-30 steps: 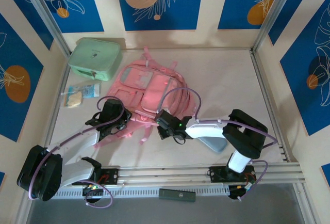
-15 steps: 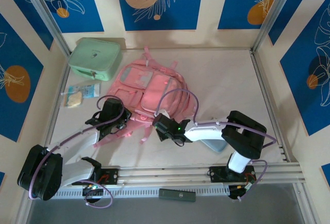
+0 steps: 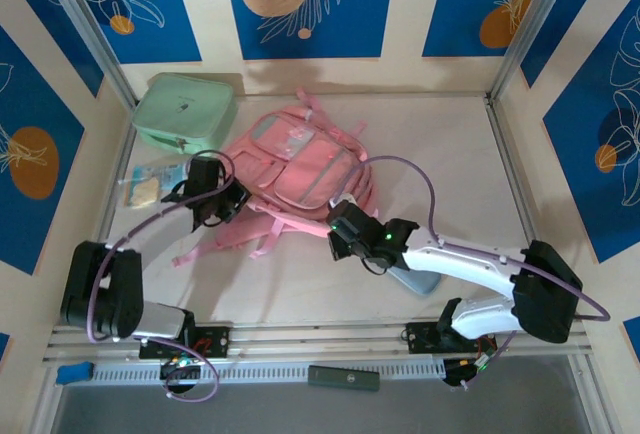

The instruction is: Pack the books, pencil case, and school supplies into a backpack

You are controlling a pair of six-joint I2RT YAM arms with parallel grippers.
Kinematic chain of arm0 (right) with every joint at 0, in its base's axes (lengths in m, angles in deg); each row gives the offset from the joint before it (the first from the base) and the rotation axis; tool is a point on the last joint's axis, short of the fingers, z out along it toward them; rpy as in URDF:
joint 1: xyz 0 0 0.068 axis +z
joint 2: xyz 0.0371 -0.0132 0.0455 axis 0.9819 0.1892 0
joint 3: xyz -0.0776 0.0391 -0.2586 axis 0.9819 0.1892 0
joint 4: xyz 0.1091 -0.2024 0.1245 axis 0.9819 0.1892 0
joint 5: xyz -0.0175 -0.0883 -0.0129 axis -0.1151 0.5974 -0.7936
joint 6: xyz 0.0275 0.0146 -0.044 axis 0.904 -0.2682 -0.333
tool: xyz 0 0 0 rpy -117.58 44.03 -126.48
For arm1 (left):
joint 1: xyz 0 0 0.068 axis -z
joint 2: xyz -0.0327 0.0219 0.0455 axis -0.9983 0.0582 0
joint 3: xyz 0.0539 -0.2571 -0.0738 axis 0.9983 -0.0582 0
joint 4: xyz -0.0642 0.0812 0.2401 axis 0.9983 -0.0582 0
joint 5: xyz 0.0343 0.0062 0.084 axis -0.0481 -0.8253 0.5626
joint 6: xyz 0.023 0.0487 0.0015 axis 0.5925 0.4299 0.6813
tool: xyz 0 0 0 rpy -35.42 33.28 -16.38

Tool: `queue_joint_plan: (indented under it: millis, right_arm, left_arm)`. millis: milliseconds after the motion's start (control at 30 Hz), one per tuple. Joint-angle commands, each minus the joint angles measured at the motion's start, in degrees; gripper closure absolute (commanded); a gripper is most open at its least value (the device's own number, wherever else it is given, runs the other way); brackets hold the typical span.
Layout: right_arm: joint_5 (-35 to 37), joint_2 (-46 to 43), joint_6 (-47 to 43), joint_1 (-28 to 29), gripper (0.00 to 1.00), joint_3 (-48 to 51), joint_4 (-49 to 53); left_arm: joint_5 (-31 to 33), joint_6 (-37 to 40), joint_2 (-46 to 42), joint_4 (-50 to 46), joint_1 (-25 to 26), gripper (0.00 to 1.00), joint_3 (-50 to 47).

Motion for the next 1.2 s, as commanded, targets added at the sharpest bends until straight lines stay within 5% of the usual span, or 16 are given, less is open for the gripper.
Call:
queue_joint_plan:
  millis: [0, 67, 200, 333, 433, 767, 1167]
  right_arm:
    - [-7.04, -2.06, -0.49, 1.29, 1.00, -2.11, 6.62]
    - [-10.11, -1.16, 0.89, 1.30, 1.00, -3.25, 5.47]
    - [-9.65, 2.27, 3.57, 0.61, 1.00, -4.47, 4.32]
    - [-10.48, 4.12, 6.44, -0.03, 1.00, -4.52, 3.90]
    - [-11.85, 4.88, 6.99, 0.21, 1.00, -4.79, 3.38]
    - [-11.67, 5.89, 9.28, 0.55, 1.00, -5.60, 6.33]
    - [-11.01, 7.50, 9.49, 2.09, 1.00, -6.90, 6.58]
  left_arm:
    - [-3.28, 4.21, 4.25, 5.63, -1.74, 1.00, 5.86]
    - [-4.79, 6.63, 6.59, 5.76, -1.78, 0.98, 8.74]
    - [-5.28, 12.09, 7.27, 1.21, -2.23, 0.72, 11.75]
    - [-4.12, 11.95, 1.26, 0.90, -2.36, 0.50, 5.22]
    - [-6.46, 7.84, -3.13, -0.40, -1.61, 0.44, 0.34]
    - [6.74, -19.72, -13.43, 13.03, 19.71, 0.39, -14.74]
    - [16.96, -25.74, -0.87, 14.44, 32.03, 0.56, -7.62]
